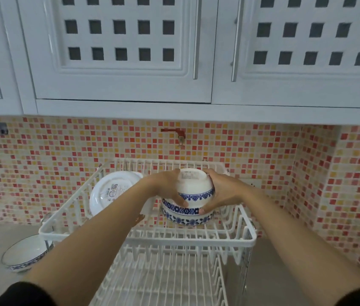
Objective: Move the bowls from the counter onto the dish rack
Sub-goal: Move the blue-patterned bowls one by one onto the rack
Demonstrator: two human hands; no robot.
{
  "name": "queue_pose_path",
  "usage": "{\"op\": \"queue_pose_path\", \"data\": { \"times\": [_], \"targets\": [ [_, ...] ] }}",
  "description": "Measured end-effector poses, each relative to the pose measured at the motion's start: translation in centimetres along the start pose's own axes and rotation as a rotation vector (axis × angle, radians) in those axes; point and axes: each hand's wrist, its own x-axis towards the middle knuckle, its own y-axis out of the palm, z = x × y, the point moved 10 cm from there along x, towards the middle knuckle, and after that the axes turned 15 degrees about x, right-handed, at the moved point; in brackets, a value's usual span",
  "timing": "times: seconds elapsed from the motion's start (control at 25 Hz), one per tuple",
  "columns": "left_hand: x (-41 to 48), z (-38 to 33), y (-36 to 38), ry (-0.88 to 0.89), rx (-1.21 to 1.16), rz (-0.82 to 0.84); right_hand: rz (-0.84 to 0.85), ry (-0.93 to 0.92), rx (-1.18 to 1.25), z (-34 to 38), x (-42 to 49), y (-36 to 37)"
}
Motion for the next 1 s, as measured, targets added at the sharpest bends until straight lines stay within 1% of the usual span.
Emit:
{"op": "queue_pose_path", "data": {
  "times": [0.2, 0.36, 0.44, 0.56, 0.72, 0.84, 0.92, 1.0],
  "targets": [
    [-0.1, -0.2, 0.5, -0.008, 0.059, 0.032, 0.046, 0.024, -0.060, -0.1, 0.3, 0.7],
    [-0.1, -0.6, 0.8, -0.017, 0.207, 0.075, 0.039, 0.055, -0.116, -0.3, 0.2, 0.7],
    [-0.4, -0.8, 0.5, -0.011, 0.255, 0.062, 0.033, 0.067, -0.120, 0.1, 0.0, 0.5],
    [-1.5, -1.0, -1.4, 0.042, 0.244, -0.016, 0.034, 0.092, -0.159, 0.8, -0.7, 0.1],
    [-4.1, 0.8, -5.6, 0.098, 0.133, -0.220, -0.040, 0.108, -0.226, 4.1, -1.5, -1.2],
    [-7.4, 5.3, -7.3, 0.082, 0.036, -0.325, -0.128, 0.050, -0.248, 9.8, -1.7, -0.9],
    [-9.8, 9.8, -7.8, 0.041, -0.021, -0.365, -0.140, 0.013, -0.244, 14.2, -1.6, 0.9],
    [-12.1, 14.4, -8.1, 0.011, -0.028, -0.386, -0.150, -0.013, -0.198, 18.6, -0.9, 3.4]
  ]
}}
